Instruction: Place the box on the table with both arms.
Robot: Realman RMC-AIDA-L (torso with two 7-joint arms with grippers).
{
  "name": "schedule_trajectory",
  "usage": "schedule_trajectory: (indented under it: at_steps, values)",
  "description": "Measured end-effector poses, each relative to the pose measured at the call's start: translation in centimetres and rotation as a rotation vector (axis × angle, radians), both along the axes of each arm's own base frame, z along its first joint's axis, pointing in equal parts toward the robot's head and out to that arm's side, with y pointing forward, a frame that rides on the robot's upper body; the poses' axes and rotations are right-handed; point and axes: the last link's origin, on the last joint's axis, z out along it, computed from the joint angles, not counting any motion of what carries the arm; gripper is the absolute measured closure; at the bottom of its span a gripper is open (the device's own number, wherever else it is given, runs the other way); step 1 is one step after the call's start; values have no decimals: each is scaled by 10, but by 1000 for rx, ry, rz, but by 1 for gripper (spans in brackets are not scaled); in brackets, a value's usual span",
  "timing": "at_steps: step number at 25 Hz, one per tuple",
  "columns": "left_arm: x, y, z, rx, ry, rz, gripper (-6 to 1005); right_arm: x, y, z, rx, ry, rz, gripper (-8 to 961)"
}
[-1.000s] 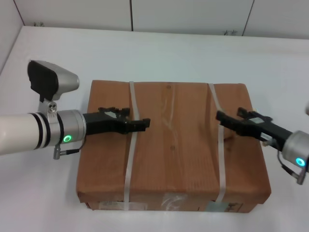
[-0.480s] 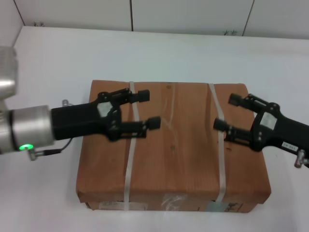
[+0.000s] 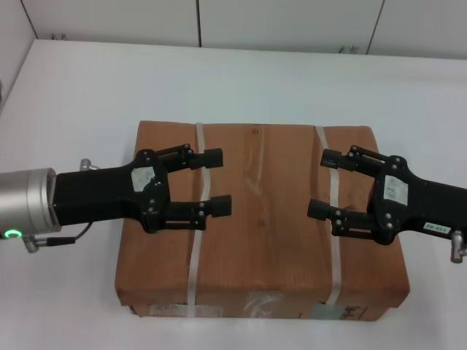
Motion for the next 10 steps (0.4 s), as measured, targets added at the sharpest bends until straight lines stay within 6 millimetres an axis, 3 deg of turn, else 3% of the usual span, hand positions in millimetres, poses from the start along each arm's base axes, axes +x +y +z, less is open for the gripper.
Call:
schedule_trajectory:
  at_steps: [10]
  values:
    - [3,-1,-4,-4,-4,-8,127,-1,0,-1,-2,5,-4,88]
